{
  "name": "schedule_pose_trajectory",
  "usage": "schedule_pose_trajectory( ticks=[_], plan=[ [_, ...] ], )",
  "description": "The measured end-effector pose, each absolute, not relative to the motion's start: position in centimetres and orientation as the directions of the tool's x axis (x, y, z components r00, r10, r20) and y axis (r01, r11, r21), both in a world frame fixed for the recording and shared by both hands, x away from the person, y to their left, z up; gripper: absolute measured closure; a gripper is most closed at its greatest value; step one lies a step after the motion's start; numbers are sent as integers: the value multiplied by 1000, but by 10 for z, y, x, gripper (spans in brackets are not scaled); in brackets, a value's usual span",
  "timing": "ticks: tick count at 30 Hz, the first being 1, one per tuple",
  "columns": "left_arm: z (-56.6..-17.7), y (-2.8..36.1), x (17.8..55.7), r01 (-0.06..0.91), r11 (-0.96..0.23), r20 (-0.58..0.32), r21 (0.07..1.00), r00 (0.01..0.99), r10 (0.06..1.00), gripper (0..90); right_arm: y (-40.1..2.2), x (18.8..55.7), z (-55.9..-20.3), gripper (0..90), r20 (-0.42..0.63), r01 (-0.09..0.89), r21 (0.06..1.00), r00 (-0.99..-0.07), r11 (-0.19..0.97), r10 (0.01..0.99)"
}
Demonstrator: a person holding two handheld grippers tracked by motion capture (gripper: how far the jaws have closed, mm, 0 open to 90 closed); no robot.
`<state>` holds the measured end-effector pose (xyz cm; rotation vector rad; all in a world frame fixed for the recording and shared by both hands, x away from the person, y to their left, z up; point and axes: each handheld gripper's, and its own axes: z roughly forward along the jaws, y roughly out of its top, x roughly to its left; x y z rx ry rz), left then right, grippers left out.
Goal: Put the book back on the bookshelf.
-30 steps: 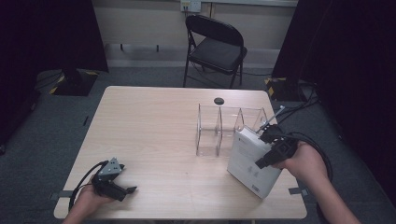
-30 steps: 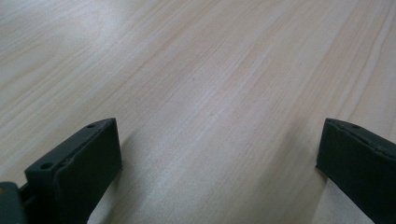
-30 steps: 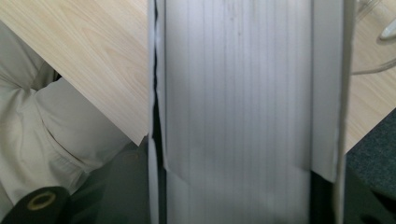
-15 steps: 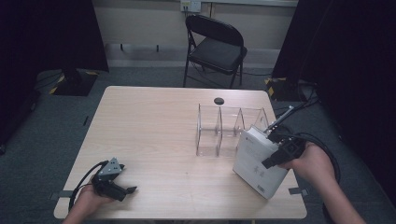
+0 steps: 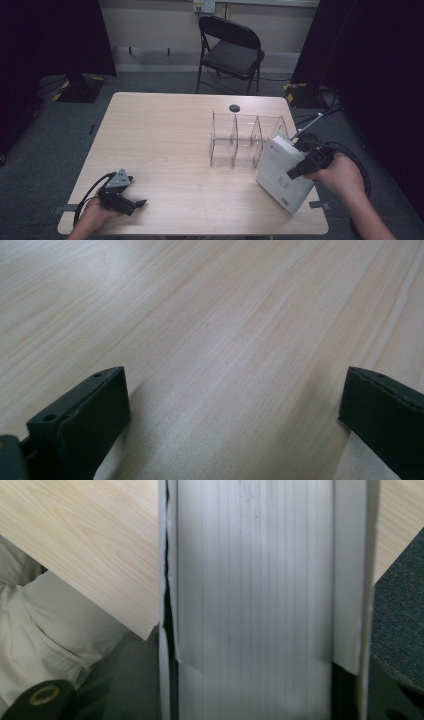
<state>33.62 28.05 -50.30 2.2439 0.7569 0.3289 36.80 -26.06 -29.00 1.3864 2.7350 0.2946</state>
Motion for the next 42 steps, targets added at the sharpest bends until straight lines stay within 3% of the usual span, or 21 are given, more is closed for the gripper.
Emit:
schedule_pose_trajectory(
  ticks=[19,42],
  plan=[
    [-503,281,336,420,-558,8,715,794,608,0,-277,382,-289,528,29,841,209,-516,500,856],
    [-503,281,336,421,-560,7,714,795,607,0,-266,400,-290,528,0,865,205,-467,457,884]
  ],
)
